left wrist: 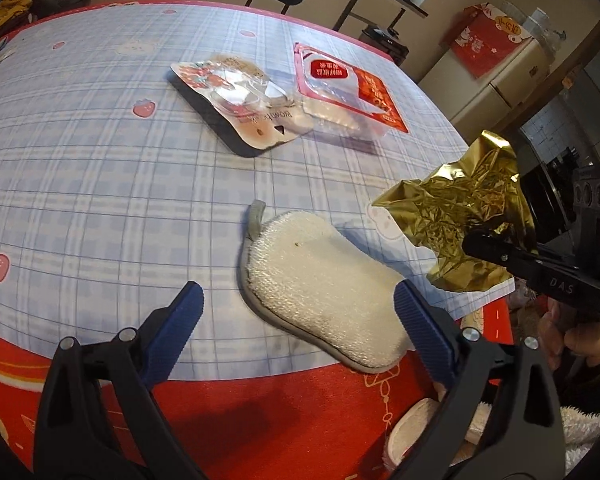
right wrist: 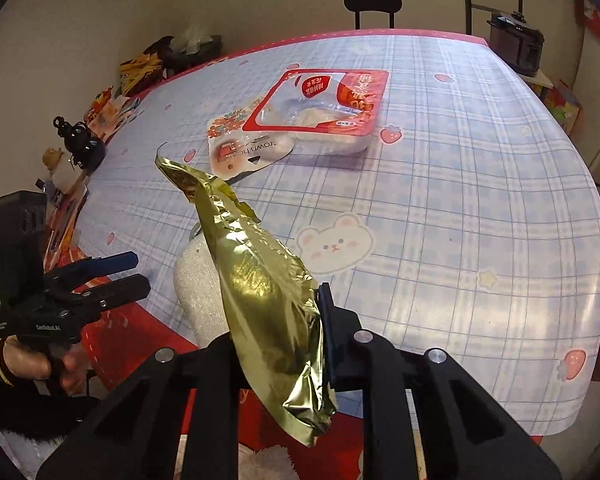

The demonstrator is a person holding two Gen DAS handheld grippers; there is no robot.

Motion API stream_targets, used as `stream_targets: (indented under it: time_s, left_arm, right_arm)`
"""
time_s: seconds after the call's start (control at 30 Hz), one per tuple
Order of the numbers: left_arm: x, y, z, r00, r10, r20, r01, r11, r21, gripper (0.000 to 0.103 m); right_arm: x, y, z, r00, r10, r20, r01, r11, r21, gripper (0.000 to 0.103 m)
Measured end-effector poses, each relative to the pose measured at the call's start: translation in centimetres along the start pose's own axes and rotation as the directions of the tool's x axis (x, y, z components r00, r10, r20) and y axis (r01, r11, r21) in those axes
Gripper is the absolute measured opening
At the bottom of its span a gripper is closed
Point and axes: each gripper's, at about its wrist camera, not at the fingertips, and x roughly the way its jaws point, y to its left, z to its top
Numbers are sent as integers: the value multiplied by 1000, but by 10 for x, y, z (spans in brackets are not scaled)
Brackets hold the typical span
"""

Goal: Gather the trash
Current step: 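Close the left gripper on the white fuzzy sponge pad while the right holds the gold foil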

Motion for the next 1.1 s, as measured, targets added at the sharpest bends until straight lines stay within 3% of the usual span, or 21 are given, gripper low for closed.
stream_targets:
  time_s: [0.17,0.43,1.1]
  left_arm:
    - [23,-13,1,998,58,-37,-56,998,40,94]
    - [57,-41,-4,982,157,-105,-135,972,194,95]
    - [49,-17,-14,964,209,-163,-177,966,191,96]
  right_arm:
    - [-5,-12,-8,1000,-10,5,10,1000,30,18]
    - [-14,-22,-11,999,-26,22,25,998,55,18]
    - [5,-11,-10,999,20,-37,-18,999,45,18]
